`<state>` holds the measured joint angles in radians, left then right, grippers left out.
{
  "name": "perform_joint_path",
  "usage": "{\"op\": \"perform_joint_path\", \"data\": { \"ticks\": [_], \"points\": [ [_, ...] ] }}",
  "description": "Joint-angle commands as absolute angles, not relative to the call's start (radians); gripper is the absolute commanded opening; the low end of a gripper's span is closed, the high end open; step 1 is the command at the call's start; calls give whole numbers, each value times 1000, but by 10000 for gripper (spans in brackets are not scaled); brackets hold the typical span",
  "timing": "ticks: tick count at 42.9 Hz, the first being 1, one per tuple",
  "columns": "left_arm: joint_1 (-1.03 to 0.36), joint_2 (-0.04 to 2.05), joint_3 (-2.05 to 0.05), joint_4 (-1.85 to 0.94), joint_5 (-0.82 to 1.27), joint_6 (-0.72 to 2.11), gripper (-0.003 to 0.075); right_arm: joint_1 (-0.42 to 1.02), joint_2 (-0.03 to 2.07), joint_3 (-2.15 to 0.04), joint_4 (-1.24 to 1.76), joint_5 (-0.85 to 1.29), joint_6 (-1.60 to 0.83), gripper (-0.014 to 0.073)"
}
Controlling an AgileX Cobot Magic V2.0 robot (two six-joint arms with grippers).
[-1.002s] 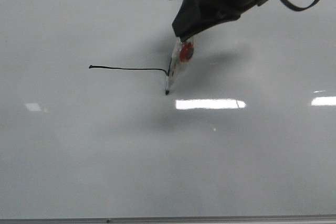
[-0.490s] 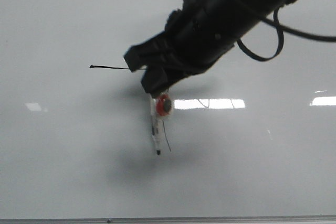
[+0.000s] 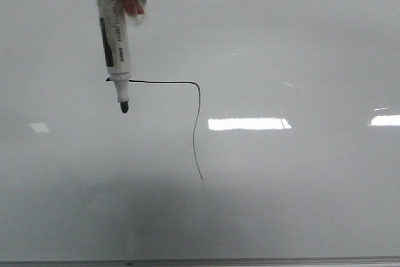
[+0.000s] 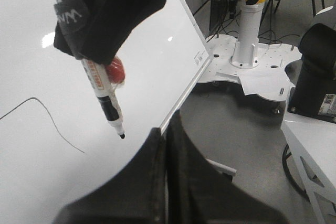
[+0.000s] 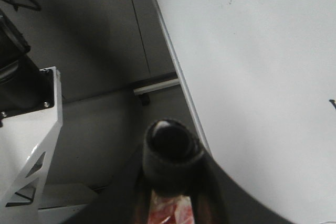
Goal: Write number 7 on whiteboard
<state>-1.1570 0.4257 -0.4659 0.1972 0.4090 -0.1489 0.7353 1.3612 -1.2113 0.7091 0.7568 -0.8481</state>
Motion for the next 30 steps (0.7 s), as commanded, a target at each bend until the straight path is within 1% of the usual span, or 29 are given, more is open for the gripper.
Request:
{"op": "perform_joint_path", "data": {
  "ticks": [1, 3, 6, 8, 9, 11, 15, 23, 30],
  "points": [
    [-1157, 494, -523, 194, 343, -165, 106, 742, 1326, -1255, 734, 767, -865, -60],
    [-1157, 528, -530, 194, 343, -165, 200, 747, 1326, -1255, 734, 779, -865, -60],
    [-1157, 576, -531, 194, 339, -165, 374, 761, 1326, -1255, 740, 801, -879, -60],
    [-1157, 601, -531, 194, 336, -165, 456, 769, 1325, -1255, 763, 821, -906, -60],
    [-1157, 613, -531, 194, 331, -165, 483, 773, 1325, -1255, 777, 829, -921, -60],
    [-1157, 629, -531, 194, 317, -165, 494, 779, 1324, -1255, 809, 848, -944, -60],
    [-1157, 654, -531, 194, 278, -165, 479, 786, 1317, -1255, 876, 886, -1003, -60],
    [-1157, 668, -531, 194, 237, -165, 395, 788, 1287, -1255, 997, 932, -1092, -60],
    [-1157, 668, -531, 194, 164, -165, 336, 788, 1284, -1254, 1031, 957, -1115, -60]
  ]
}}
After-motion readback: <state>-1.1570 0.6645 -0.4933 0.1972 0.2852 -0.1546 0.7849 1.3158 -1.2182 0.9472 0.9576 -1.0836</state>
